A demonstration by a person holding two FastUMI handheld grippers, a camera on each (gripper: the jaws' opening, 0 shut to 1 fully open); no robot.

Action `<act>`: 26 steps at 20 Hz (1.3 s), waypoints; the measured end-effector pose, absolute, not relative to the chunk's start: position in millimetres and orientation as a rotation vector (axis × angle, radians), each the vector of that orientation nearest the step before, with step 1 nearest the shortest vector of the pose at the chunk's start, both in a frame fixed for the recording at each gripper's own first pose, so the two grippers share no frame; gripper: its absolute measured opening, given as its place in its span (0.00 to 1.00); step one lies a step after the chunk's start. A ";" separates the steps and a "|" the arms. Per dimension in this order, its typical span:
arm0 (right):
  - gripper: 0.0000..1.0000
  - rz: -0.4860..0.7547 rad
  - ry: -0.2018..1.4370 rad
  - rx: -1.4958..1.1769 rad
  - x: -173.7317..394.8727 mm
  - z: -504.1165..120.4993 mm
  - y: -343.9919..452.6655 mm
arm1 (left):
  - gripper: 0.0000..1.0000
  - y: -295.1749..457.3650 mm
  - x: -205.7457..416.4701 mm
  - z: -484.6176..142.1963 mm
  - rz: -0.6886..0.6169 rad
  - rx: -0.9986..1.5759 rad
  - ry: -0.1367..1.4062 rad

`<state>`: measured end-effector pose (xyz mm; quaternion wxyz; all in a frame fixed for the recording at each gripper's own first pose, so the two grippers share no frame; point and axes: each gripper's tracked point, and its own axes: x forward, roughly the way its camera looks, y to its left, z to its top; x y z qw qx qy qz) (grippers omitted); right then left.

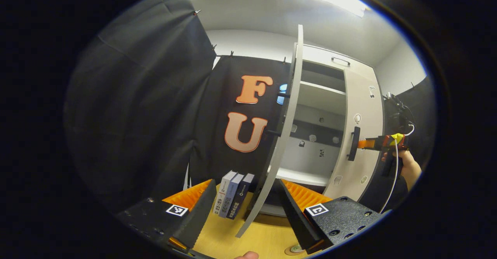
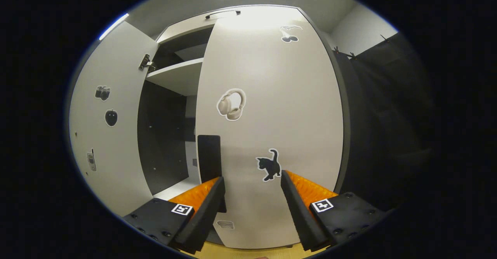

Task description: Grasp the bottle in the cabinet with the left hand and place it on the coaster, then close the right door with the right hand and the left door with the left hand.

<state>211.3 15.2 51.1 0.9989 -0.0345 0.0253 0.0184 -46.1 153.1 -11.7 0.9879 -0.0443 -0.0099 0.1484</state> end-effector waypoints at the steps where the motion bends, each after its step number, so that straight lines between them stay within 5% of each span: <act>1: 0.95 0.040 0.050 -0.064 203.4 52.1 13.9 | 0.95 158.3 -40.6 -6.4 0.297 -0.106 -0.026; 16: 0.95 -0.011 0.018 -0.046 13.0 54.5 -31.5 | 0.94 208.1 72.0 77.0 0.272 0.037 -0.109; 26: 0.95 -0.079 0.031 -0.009 -24.8 32.4 -72.3 | 0.93 197.0 87.7 89.4 0.286 0.156 -0.124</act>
